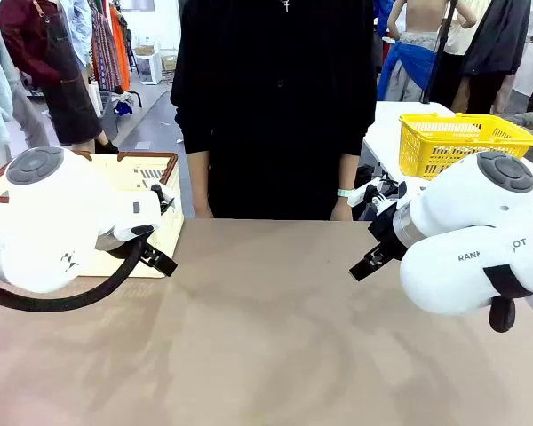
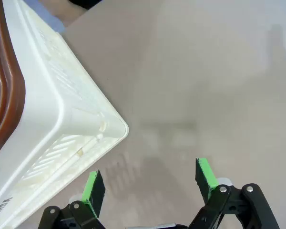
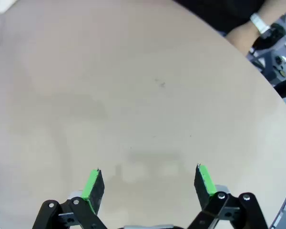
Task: Place the drinks into the Shopping basket.
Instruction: Pick up one drink and place it into the Shopping basket.
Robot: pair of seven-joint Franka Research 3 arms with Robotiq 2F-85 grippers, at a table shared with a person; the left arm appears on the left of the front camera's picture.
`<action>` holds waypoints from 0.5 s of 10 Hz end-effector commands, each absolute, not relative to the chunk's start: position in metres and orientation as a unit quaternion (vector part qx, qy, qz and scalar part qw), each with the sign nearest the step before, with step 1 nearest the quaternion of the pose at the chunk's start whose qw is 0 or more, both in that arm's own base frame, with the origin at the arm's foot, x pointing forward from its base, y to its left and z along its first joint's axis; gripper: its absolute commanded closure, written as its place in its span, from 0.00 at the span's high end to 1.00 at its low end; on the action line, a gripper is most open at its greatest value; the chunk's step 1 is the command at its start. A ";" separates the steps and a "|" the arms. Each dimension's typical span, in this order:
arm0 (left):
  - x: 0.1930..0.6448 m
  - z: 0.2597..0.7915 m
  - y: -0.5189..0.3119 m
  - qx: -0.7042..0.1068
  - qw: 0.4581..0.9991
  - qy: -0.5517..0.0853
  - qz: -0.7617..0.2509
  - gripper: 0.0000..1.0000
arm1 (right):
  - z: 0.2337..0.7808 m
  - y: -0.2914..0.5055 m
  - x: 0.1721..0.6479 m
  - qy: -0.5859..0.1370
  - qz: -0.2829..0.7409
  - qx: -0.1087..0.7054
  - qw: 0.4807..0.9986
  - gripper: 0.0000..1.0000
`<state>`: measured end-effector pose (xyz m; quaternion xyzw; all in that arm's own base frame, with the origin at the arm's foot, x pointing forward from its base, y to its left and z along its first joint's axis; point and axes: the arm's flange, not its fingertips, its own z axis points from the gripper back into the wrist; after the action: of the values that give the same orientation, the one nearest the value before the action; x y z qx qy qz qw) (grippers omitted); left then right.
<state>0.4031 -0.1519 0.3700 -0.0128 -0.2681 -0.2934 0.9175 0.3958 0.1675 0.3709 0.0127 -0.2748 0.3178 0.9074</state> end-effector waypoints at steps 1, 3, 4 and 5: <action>0.403 0.370 -0.152 -0.013 0.918 -0.268 -0.293 1.00 | 0.371 0.168 0.396 -0.275 0.318 0.013 0.907 1.00; 0.403 0.370 -0.152 -0.013 0.918 -0.268 -0.293 1.00 | 0.371 0.168 0.396 -0.275 0.318 0.013 0.907 1.00; 0.403 0.370 -0.152 -0.013 0.918 -0.268 -0.293 1.00 | 0.371 0.168 0.396 -0.275 0.318 0.013 0.907 1.00; 0.403 0.370 -0.152 -0.013 0.918 -0.268 -0.293 1.00 | 0.371 0.168 0.396 -0.275 0.318 0.013 0.907 1.00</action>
<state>0.4031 -0.1519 0.3700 -0.0128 -0.2681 -0.2934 0.9175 0.3958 0.1675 0.3709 0.0126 -0.2748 0.3178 0.9074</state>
